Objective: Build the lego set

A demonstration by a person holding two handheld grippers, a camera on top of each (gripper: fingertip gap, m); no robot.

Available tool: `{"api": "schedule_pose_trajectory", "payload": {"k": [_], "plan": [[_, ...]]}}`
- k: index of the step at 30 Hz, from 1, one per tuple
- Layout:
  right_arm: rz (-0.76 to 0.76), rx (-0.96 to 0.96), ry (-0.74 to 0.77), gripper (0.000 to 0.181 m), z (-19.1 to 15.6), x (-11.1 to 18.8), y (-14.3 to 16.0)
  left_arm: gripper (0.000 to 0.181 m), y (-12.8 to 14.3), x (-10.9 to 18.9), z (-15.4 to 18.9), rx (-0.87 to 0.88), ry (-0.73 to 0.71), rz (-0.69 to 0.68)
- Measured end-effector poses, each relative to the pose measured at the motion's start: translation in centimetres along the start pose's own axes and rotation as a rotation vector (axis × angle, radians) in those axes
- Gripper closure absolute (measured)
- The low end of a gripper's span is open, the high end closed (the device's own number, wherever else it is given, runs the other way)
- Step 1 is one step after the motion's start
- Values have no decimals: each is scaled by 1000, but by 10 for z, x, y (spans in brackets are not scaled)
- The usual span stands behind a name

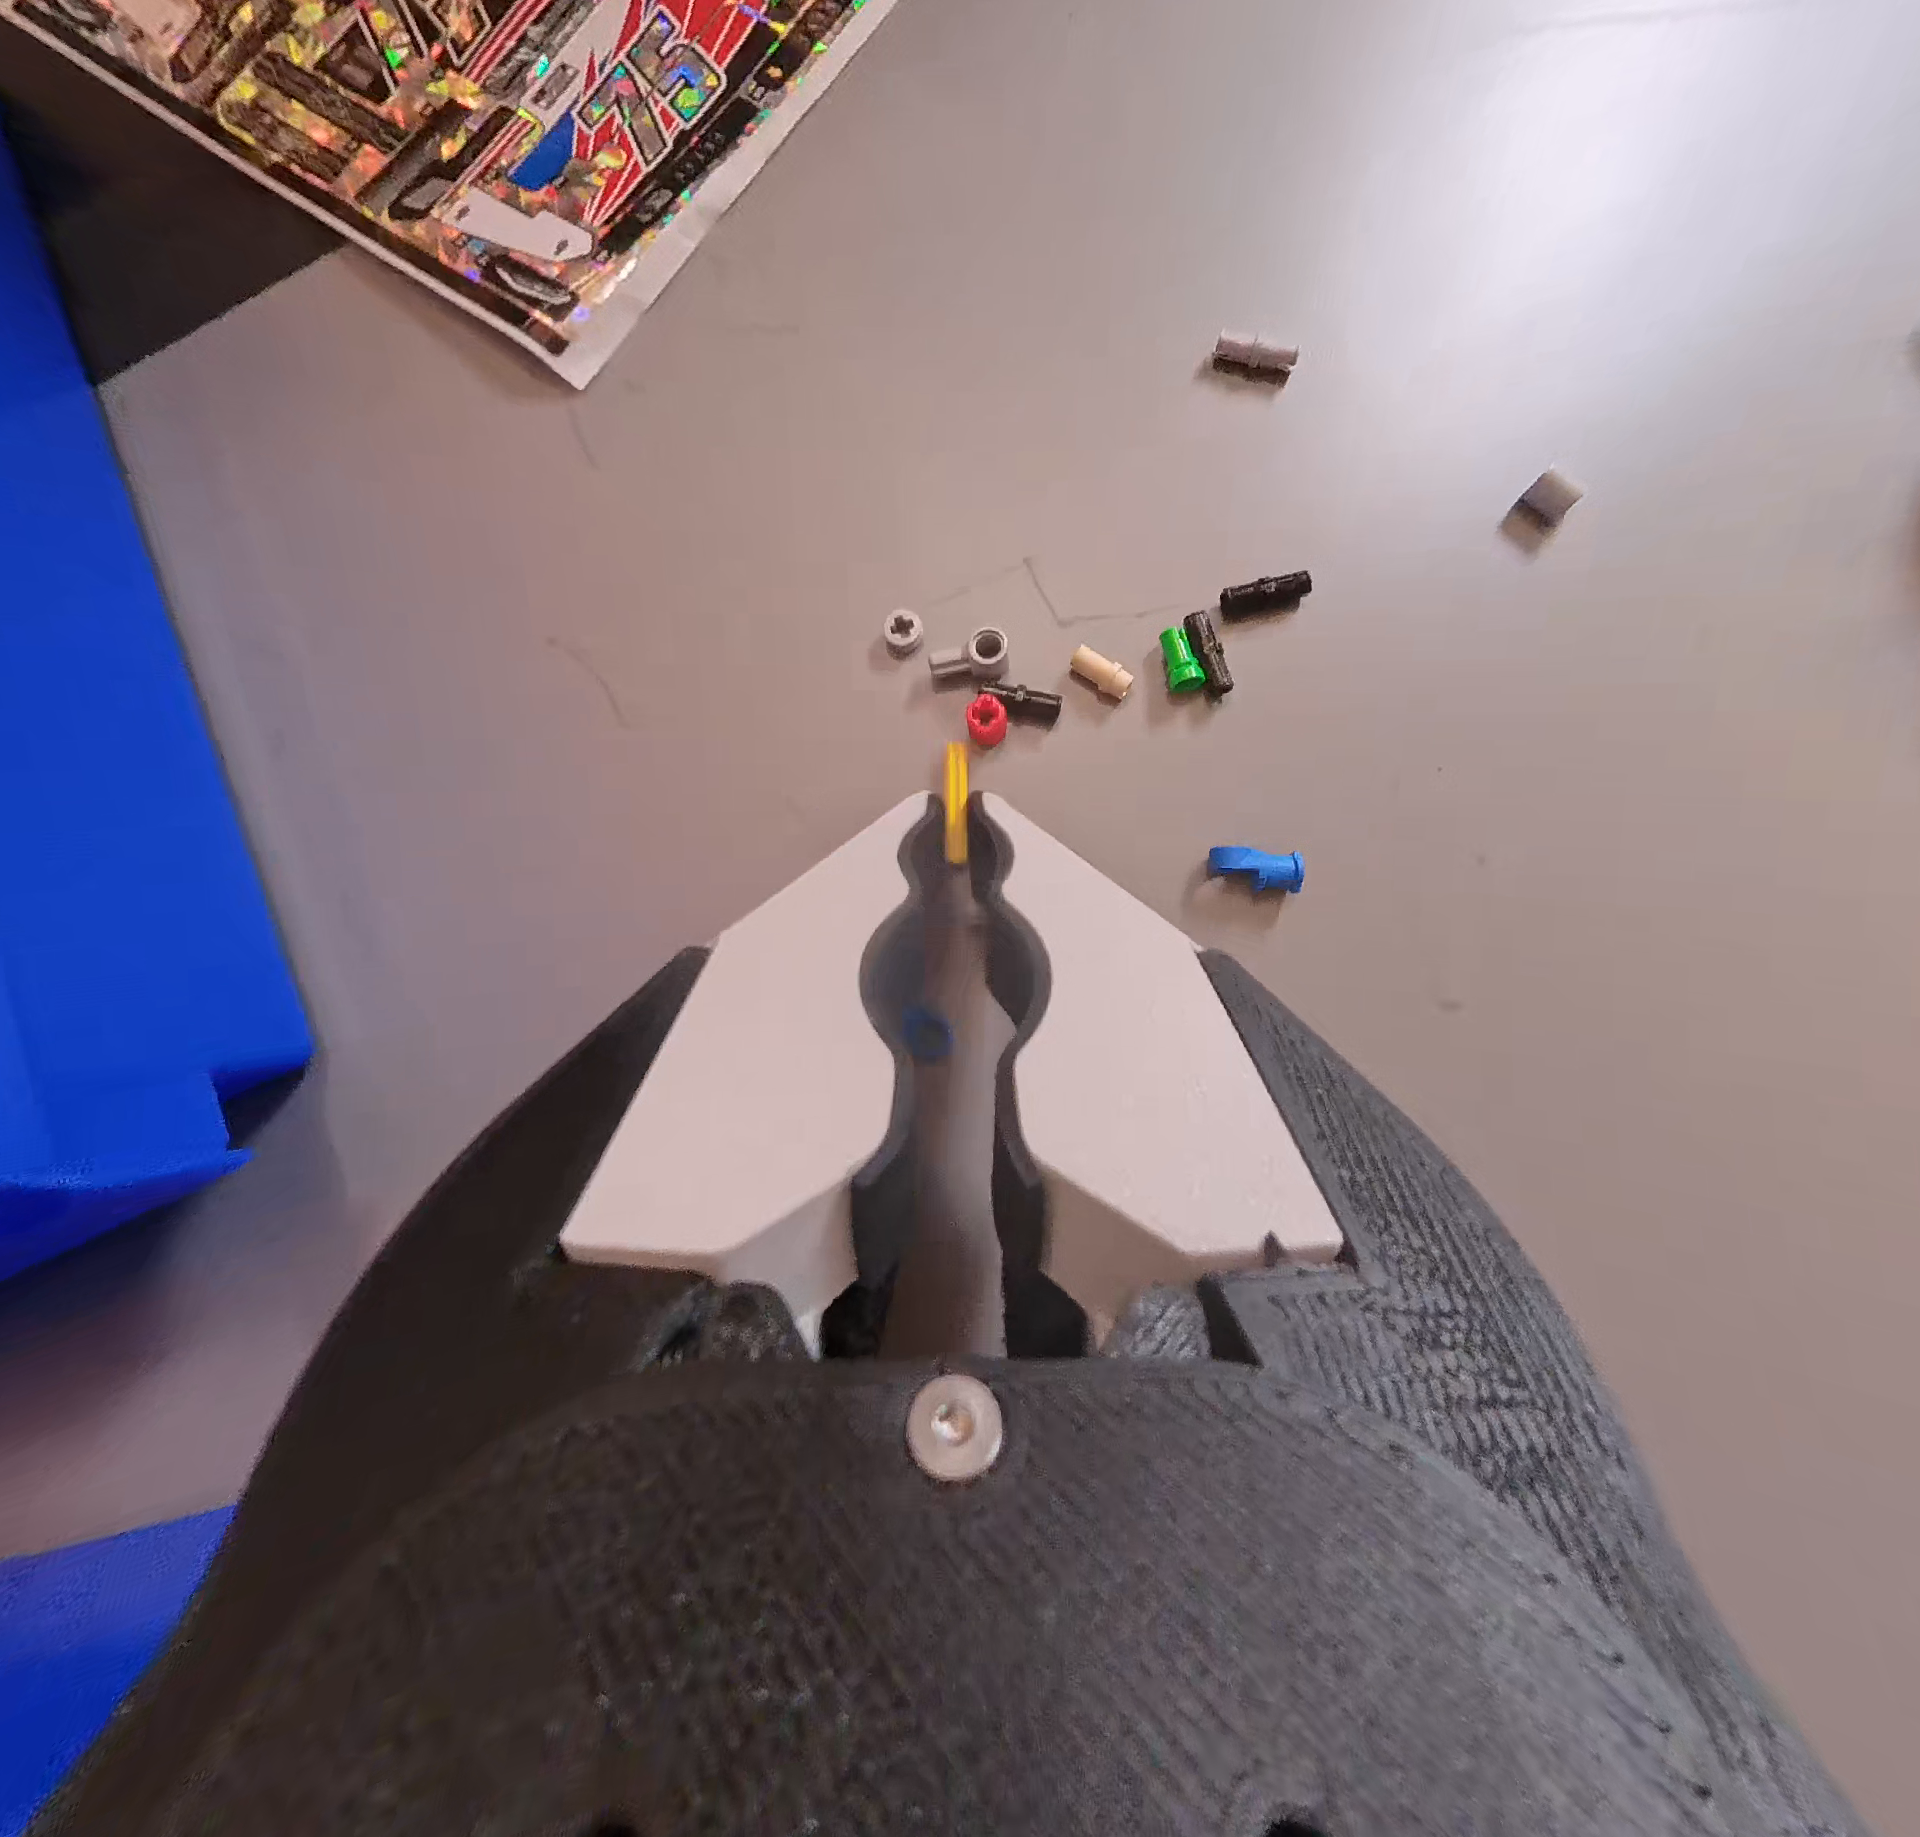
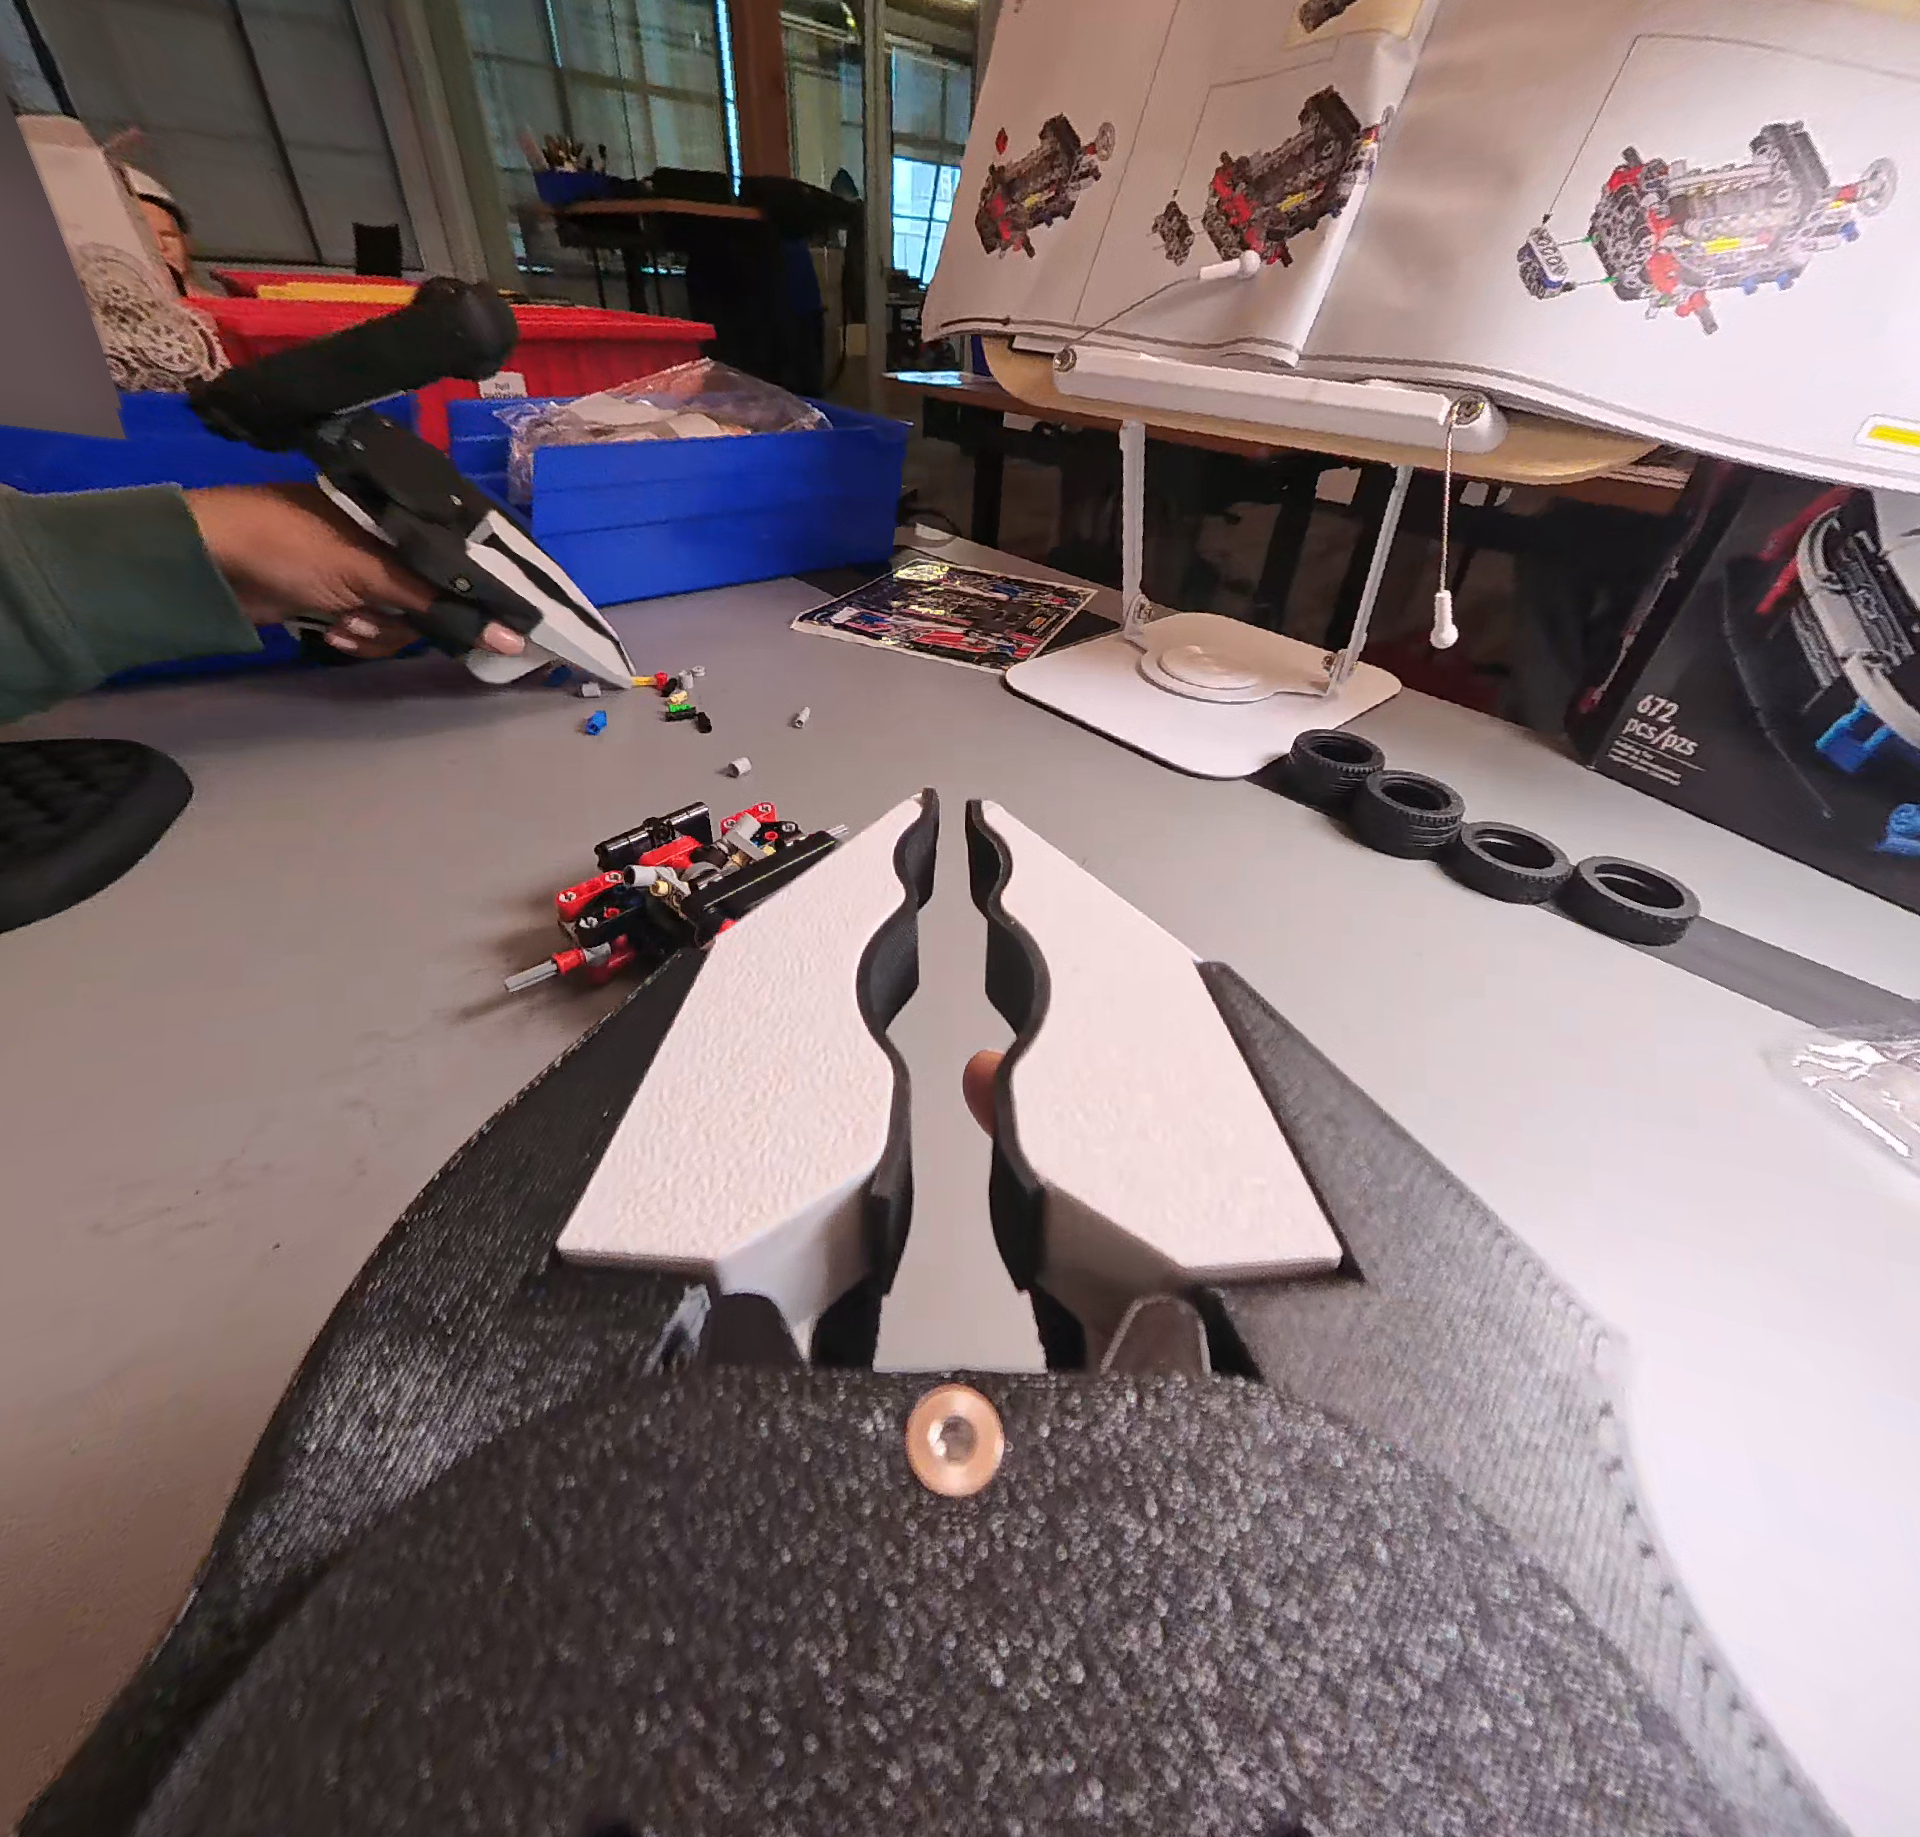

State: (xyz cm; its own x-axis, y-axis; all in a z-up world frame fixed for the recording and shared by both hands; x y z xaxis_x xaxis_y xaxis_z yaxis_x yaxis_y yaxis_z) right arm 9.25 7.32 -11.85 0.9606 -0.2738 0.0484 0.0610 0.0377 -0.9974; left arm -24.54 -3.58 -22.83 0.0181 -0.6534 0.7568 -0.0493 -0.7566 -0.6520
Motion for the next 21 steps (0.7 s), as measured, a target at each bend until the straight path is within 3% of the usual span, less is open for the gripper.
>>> {"api": "schedule_pose_trajectory", "payload": {"k": [1,4,5,8,11,13,17,21], "plan": [[5,-4,-1,177,1,0,-2,179,-1,0,0,-24,-6,-9],[16,-12,12,177,4,2,-4,179,-9,3,4,-96,1,18],[20,-13,20,177,6,4,-5,179,-18,10,19,-133,67,68],[41,-5,62,177,15,8,-10,179,-40,39,104,-329,396,197],[69,22,168,174,36,15,-18,179,-23,47,188,-502,656,148],[90,32,250,169,51,23,-23,179,-11,46,223,-559,750,113],[131,8,364,156,75,39,-30,179,9,32,249,-646,761,42],[124,6,442,144,93,47,-28,178,15,27,251,-675,739,31]]}}
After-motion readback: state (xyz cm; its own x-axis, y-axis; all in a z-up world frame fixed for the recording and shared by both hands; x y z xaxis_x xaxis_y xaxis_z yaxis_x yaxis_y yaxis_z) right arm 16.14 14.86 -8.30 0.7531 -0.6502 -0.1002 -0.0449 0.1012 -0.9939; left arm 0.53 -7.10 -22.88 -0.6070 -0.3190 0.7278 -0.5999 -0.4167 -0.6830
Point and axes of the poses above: each gripper's, where its closed fingertips meet, x back along the fingers, y out of its underside, z = x × y across the jaws, the point moved 1 cm from there along x, back along the fingers, and after that the axes turned 3 degrees about y, right-handed, at the moved point
